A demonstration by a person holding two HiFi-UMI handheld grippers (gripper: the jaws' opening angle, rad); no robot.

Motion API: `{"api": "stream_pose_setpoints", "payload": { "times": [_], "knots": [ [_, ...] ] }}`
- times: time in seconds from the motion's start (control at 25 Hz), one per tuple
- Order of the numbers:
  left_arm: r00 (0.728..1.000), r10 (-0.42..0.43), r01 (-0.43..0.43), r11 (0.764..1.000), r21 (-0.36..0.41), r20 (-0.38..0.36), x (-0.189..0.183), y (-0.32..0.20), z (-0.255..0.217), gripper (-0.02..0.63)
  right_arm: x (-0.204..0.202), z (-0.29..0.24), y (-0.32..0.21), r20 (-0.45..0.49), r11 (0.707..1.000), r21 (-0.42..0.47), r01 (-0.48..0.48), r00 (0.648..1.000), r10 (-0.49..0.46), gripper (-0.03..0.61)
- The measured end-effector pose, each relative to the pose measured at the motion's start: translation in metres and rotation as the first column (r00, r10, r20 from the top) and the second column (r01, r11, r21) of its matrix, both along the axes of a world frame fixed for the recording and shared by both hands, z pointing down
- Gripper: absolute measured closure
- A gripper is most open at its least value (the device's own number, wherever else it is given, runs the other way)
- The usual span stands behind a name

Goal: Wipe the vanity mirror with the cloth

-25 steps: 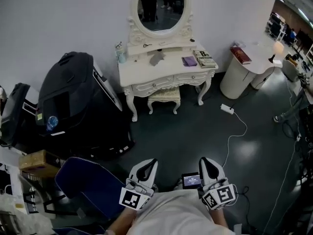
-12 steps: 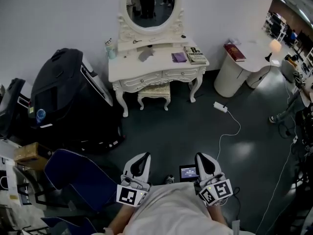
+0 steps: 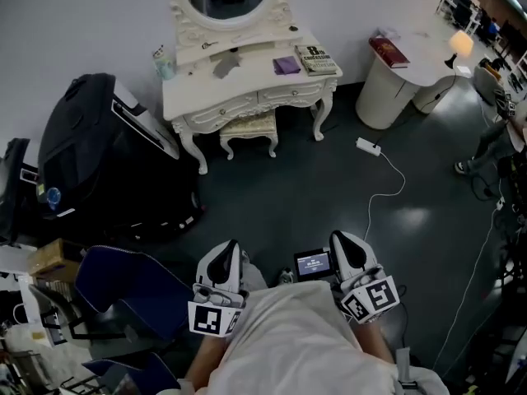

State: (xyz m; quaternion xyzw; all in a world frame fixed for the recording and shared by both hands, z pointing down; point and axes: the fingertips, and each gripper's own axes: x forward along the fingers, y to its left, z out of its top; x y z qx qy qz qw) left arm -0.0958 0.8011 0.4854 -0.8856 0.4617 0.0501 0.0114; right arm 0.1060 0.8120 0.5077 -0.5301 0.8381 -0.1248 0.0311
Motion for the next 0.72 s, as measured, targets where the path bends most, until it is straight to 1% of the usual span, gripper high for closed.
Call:
{"api": "stream_pose_setpoints", "payload": {
  "times": [0.16, 0.28, 0.4, 0.52, 0.64, 0.72],
  "knots": [
    [1.000, -0.003, 0.003, 1.000, 0.013, 0.017, 0.006, -0.031, 0.002, 0.607, 0.013, 0.005, -0.033, 0.032, 1.000, -0.019, -0.005, 0.999, 0.005, 0.571],
    [0.999, 0.015, -0.016, 1.000, 0.024, 0.031, 0.007, -0.062, 0.003, 0.607, 0.014, 0.007, -0.068, 0.029, 0.999, -0.027, -0.022, 0.999, 0.023, 0.571],
    [0.999, 0.024, -0.024, 1.000, 0.013, 0.025, -0.001, -0.109, 0.003, 0.607, 0.007, 0.003, -0.115, 0.024, 0.999, -0.020, -0.049, 0.998, 0.049, 0.571],
    [0.999, 0.041, -0.041, 0.999, 0.014, -0.003, -0.012, -0.162, -0.002, 0.607, -0.004, -0.004, -0.162, 0.031, 0.998, -0.021, -0.063, 0.997, 0.064, 0.571],
    [0.997, 0.077, -0.077, 0.997, 0.028, -0.027, -0.017, -0.217, -0.011, 0.607, -0.015, -0.013, -0.210, 0.007, 0.997, -0.009, -0.079, 0.997, 0.079, 0.571],
    [0.993, 0.116, -0.115, 0.993, 0.033, -0.031, -0.018, -0.244, -0.014, 0.607, -0.019, -0.016, -0.235, 0.007, 0.994, -0.004, -0.108, 0.994, 0.108, 0.571]
  ]
}}
